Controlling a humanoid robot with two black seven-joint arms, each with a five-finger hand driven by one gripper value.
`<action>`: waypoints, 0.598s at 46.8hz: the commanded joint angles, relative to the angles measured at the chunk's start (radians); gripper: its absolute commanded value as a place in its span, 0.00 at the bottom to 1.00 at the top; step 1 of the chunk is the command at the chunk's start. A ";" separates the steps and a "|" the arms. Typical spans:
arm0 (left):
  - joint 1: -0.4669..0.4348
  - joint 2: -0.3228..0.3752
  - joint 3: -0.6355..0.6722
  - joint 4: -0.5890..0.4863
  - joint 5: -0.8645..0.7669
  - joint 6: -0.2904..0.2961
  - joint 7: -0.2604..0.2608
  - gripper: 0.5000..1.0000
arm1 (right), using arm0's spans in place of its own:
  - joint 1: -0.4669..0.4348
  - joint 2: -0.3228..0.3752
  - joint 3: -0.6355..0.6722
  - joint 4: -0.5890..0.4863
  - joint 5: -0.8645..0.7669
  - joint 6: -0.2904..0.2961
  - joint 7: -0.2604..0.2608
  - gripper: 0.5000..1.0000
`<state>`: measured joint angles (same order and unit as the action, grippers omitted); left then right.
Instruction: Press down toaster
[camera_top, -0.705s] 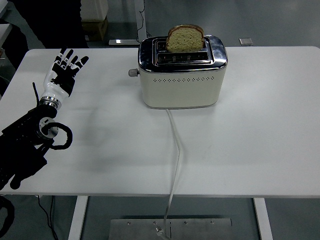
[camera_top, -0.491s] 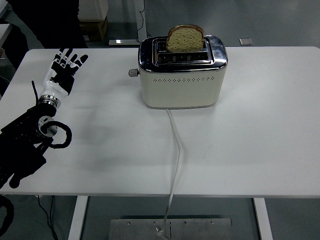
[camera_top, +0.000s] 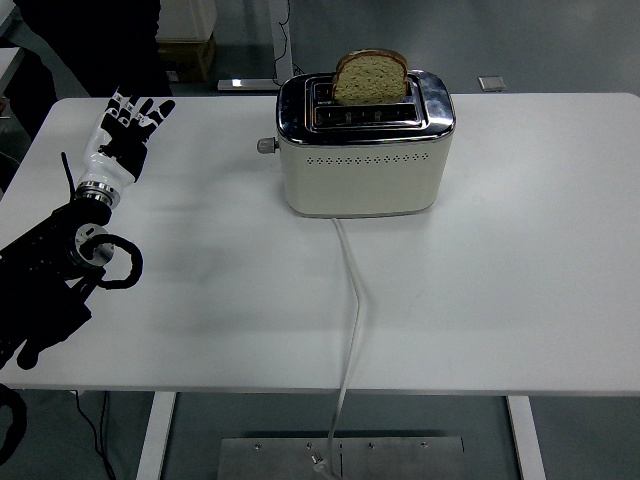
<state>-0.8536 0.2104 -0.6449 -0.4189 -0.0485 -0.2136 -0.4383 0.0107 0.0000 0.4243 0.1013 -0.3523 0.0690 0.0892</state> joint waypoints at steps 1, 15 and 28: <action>-0.007 0.003 0.008 0.000 0.030 -0.001 0.003 1.00 | 0.000 0.000 0.001 -0.002 -0.001 0.000 0.000 1.00; -0.030 0.007 0.008 0.000 0.130 0.028 0.010 1.00 | 0.000 0.000 -0.001 0.000 0.001 0.000 0.000 1.00; -0.038 0.082 0.022 -0.005 0.285 0.016 0.012 1.00 | 0.000 0.000 -0.001 0.000 -0.001 0.000 0.000 1.00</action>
<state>-0.8874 0.2690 -0.6274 -0.4249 0.2069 -0.1938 -0.4264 0.0106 0.0000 0.4239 0.1011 -0.3522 0.0690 0.0886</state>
